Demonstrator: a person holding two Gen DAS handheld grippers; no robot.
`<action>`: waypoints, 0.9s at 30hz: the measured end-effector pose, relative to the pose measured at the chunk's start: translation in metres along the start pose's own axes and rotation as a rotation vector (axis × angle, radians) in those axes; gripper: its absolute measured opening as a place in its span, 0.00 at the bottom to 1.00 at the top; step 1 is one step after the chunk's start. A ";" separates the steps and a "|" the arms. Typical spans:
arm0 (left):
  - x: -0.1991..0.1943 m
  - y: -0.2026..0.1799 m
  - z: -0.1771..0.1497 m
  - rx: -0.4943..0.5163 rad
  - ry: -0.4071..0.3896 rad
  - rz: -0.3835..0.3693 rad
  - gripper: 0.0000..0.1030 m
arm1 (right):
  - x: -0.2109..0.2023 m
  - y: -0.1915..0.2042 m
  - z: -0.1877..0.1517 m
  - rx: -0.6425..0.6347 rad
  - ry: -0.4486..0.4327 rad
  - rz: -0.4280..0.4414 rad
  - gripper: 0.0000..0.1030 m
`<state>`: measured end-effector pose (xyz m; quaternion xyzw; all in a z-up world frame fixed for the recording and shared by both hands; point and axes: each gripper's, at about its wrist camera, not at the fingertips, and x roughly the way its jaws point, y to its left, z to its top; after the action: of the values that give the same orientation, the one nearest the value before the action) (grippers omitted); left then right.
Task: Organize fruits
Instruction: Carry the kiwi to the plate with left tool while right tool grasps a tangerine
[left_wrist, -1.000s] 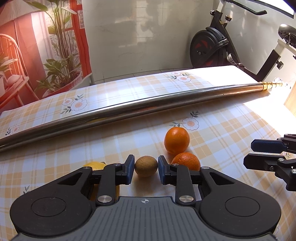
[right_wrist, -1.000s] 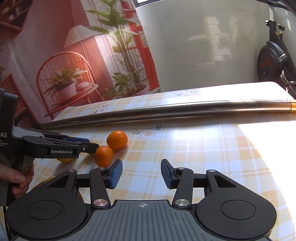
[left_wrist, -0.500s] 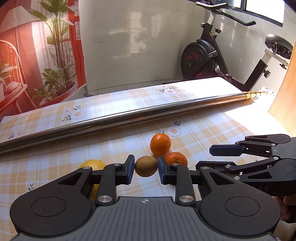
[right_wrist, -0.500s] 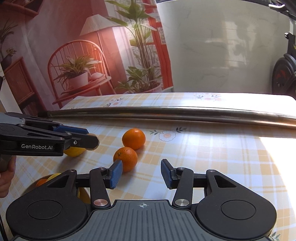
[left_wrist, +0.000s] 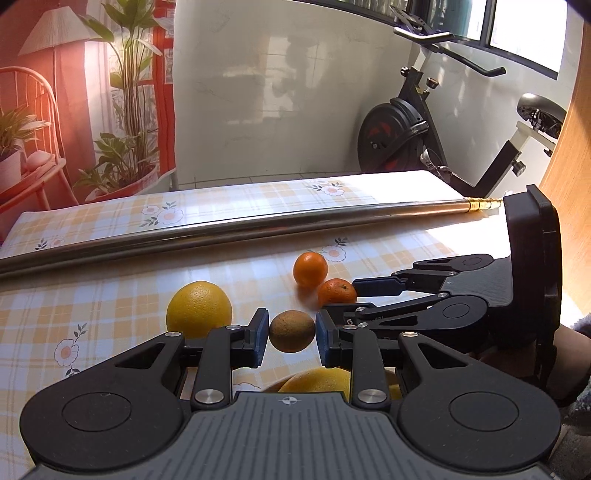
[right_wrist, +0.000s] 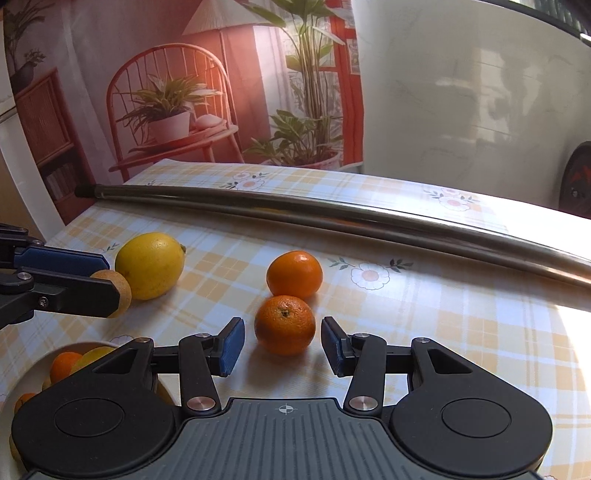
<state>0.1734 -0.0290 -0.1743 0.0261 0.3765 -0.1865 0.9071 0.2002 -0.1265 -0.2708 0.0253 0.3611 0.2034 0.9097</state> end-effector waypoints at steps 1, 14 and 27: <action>-0.003 0.000 -0.001 -0.004 -0.004 -0.003 0.28 | 0.001 0.000 -0.001 -0.005 0.007 0.003 0.39; -0.033 0.014 -0.025 -0.059 -0.025 -0.021 0.28 | 0.006 0.006 0.002 -0.023 0.029 -0.017 0.32; -0.041 0.002 -0.034 -0.049 -0.019 -0.086 0.28 | -0.060 0.024 -0.013 -0.001 -0.046 0.035 0.32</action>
<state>0.1243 -0.0074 -0.1705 -0.0142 0.3731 -0.2161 0.9022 0.1439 -0.1286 -0.2367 0.0356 0.3394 0.2187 0.9142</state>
